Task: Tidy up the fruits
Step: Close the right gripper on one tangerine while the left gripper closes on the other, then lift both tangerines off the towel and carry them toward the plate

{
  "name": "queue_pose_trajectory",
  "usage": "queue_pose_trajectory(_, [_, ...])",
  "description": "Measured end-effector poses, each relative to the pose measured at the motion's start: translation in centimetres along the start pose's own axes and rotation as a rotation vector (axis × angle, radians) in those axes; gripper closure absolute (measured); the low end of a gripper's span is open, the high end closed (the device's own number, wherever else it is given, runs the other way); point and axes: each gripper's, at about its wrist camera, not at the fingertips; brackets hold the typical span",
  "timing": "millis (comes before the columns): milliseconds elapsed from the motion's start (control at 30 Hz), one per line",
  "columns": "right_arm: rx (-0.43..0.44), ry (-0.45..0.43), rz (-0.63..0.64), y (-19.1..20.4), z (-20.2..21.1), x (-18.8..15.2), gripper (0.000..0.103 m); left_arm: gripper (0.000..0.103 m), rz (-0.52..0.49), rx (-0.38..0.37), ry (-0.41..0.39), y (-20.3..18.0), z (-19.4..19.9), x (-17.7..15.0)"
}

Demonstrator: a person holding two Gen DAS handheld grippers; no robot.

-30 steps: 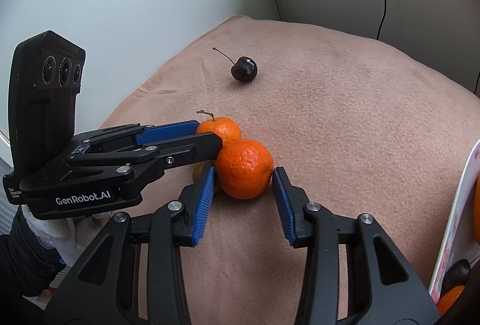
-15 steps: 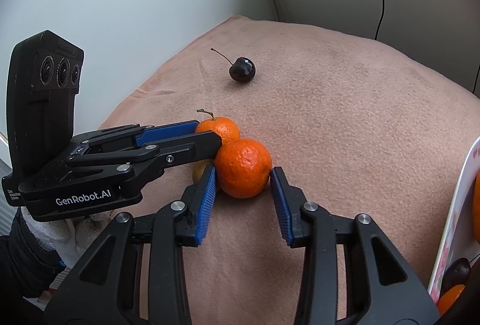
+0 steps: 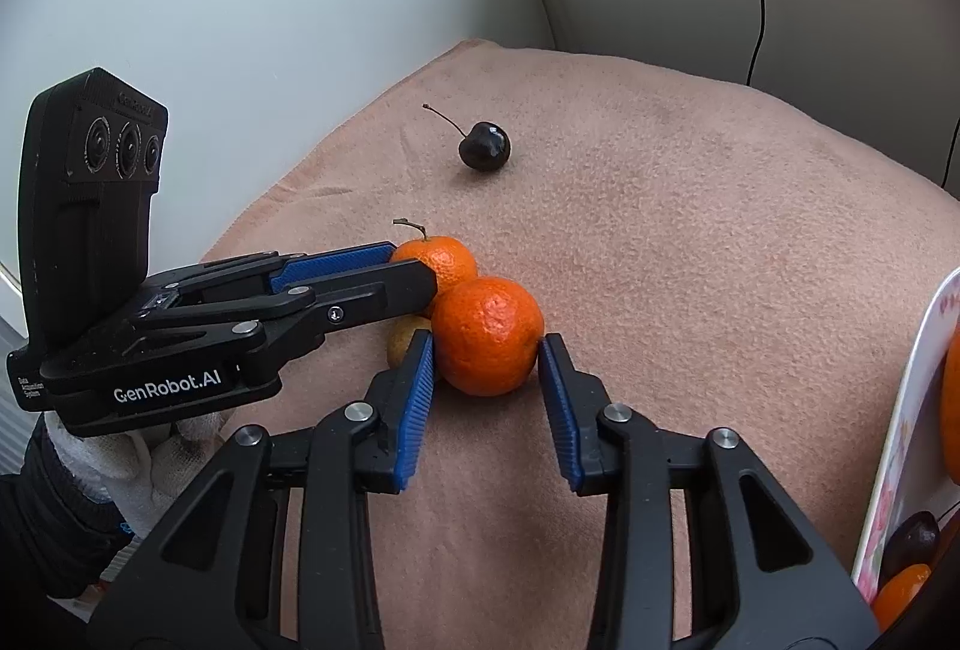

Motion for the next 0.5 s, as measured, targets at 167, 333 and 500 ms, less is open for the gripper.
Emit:
queue_pose_trajectory(167, [-0.003,-0.016,-0.004,0.0,0.6,-0.2,0.066,0.078,0.006,-0.005,-0.007,-0.1,0.4,-0.1])
queue_pose_trajectory(333, [-0.017,-0.016,0.002,0.0,1.2,-0.4,0.066,0.084,-0.01,0.008,-0.013,-0.5,0.5,0.0])
queue_pose_trajectory(500, [-0.021,-0.023,-0.006,-0.1,1.1,-0.5,0.066,0.084,-0.023,0.021,-0.011,-0.9,0.1,0.3])
Point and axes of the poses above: each gripper's, at about its wrist camera, not at the fingertips, and z roughly against the way its jaws point, y to its left, x to its top, and after that the axes turned 15 degrees about x, right-handed
